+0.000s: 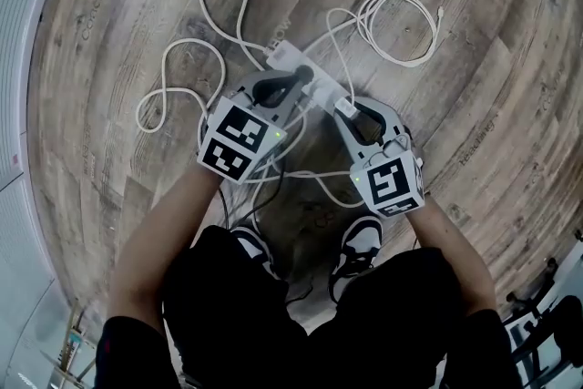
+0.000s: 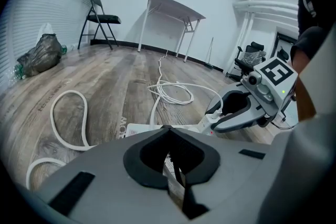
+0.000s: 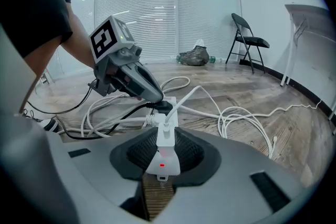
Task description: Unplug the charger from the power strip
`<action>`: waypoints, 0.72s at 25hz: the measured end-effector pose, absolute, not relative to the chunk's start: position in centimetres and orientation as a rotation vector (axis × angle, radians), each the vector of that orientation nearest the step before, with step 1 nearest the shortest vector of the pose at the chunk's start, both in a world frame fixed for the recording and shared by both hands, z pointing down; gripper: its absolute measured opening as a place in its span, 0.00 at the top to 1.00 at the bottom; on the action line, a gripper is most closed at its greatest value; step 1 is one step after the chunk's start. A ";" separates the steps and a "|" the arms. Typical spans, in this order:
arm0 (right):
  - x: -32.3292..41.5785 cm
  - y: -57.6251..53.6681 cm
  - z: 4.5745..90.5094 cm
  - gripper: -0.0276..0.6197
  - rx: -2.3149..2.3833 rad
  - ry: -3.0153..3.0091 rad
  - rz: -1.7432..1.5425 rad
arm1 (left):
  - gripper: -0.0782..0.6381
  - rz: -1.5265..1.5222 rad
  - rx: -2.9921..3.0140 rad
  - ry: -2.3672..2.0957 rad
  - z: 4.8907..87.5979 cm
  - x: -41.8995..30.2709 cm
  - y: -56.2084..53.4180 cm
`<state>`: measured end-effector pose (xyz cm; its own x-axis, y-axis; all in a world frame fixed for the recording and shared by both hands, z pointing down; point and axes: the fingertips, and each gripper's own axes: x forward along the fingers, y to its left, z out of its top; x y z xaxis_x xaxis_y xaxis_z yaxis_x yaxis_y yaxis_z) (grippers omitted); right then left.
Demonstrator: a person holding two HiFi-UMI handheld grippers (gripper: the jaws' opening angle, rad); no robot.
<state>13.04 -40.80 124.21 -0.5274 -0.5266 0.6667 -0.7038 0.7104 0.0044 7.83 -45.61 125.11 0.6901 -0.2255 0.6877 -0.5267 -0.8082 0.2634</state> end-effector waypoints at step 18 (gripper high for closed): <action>18.4 -39.7 93.4 0.79 1.261 -2.337 0.659 | 0.86 0.740 2.375 -0.870 95.4 3.0 -46.1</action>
<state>18.39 -39.70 93.43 -0.5111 -0.6603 0.5502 -0.8505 0.4808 -0.2131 2.96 -46.10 95.44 0.6477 -0.4218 0.6345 -0.6942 -0.6699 0.2634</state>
